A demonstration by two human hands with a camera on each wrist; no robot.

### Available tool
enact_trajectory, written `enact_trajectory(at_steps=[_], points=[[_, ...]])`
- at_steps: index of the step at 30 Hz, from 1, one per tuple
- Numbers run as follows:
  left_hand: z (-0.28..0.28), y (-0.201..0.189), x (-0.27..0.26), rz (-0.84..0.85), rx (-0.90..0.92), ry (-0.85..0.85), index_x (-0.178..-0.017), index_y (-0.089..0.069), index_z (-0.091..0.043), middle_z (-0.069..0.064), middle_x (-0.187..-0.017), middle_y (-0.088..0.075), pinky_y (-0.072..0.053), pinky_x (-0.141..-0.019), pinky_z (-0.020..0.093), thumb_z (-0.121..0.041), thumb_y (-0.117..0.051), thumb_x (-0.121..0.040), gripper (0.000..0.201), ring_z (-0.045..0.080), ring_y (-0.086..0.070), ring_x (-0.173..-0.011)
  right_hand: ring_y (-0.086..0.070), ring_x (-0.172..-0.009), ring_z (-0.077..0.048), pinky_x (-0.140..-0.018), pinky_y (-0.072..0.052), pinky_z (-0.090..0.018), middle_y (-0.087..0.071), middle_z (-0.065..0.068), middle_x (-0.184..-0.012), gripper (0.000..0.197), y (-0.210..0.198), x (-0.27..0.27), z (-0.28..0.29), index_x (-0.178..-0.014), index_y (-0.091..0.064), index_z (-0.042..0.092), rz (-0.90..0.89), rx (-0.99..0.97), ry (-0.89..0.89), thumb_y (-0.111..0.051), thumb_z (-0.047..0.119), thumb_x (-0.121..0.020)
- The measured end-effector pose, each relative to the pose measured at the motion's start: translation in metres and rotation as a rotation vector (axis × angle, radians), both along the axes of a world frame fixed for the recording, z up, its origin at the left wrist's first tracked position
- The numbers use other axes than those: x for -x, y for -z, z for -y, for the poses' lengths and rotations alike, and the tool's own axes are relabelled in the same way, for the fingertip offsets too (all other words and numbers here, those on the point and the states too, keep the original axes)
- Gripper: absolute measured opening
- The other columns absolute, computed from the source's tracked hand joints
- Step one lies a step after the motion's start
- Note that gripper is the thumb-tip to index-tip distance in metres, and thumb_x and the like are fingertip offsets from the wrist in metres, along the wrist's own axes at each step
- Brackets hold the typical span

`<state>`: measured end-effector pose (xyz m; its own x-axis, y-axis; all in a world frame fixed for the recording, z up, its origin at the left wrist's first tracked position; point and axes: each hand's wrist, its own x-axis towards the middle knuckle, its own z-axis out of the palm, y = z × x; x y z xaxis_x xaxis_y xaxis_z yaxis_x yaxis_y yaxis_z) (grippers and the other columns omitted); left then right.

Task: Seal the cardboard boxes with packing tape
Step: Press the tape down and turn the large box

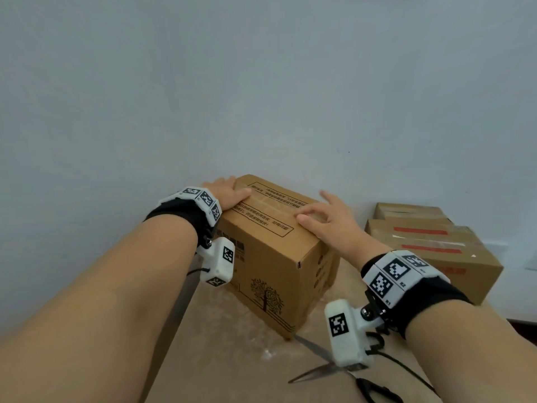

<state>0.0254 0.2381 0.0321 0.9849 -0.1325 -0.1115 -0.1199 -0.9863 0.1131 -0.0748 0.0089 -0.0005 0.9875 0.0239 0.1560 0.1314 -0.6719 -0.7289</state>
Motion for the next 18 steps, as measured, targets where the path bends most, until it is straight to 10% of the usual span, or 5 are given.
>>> enact_trajectory(at_steps=[3, 8, 12, 15, 18], points=[[-0.01, 0.001, 0.009, 0.065, 0.116, -0.131, -0.134, -0.049, -0.008, 0.013, -0.136, -0.052, -0.04, -0.089, 0.034, -0.075, -0.033, -0.085, 0.084, 0.029, -0.054, -0.117, -0.042, -0.123, -0.032, -0.101, -0.042, -0.047, -0.031, -0.016, -0.144, 0.089, -0.004, 0.007, -0.008, -0.143, -0.019, 0.018, -0.277, -0.236, 0.264, -0.069, 0.055, -0.079], [-0.028, -0.007, 0.031, 0.212, 0.421, -0.222, -0.101, -0.057, -0.008, 0.007, -0.101, -0.064, -0.044, -0.07, 0.031, -0.068, -0.049, -0.084, 0.063, 0.022, -0.06, -0.085, -0.06, -0.08, -0.02, -0.061, -0.055, -0.035, -0.055, -0.005, -0.102, 0.083, -0.017, 0.005, -0.011, -0.141, -0.012, 0.017, -0.299, -0.489, 0.24, -0.069, 0.042, -0.085], [-0.037, -0.009, 0.053, 0.469, 0.918, -0.191, -0.109, -0.045, -0.009, 0.0, -0.1, -0.054, -0.047, -0.079, 0.036, -0.058, -0.051, -0.089, 0.053, 0.02, -0.055, -0.095, -0.057, -0.094, -0.011, -0.074, -0.05, -0.032, -0.053, 0.005, -0.112, 0.061, -0.026, 0.006, -0.017, -0.135, -0.019, 0.027, -0.005, -0.741, 0.191, -0.055, 0.051, -0.091], [-0.035, -0.001, 0.072, 0.291, 1.243, -0.188, -0.112, -0.057, -0.027, -0.001, -0.118, -0.056, -0.041, -0.094, 0.034, -0.074, -0.018, -0.088, 0.066, 0.015, -0.052, -0.111, -0.056, -0.097, -0.013, -0.08, -0.05, -0.036, -0.053, 0.002, -0.114, 0.039, -0.017, 0.007, -0.011, -0.121, -0.033, 0.029, 0.124, -0.994, 0.27, -0.046, 0.054, -0.094], [-0.039, 0.033, 0.087, 0.045, 1.294, -0.343, -0.12, -0.06, -0.028, 0.009, -0.119, -0.064, -0.05, -0.074, 0.03, -0.081, -0.008, -0.081, 0.084, 0.021, -0.063, -0.102, -0.056, -0.106, -0.018, -0.091, -0.048, -0.04, -0.053, -0.003, -0.124, 0.038, 0.01, 0.01, -0.002, -0.125, -0.036, 0.03, 0.03, -0.932, 0.332, -0.055, 0.029, -0.093]])
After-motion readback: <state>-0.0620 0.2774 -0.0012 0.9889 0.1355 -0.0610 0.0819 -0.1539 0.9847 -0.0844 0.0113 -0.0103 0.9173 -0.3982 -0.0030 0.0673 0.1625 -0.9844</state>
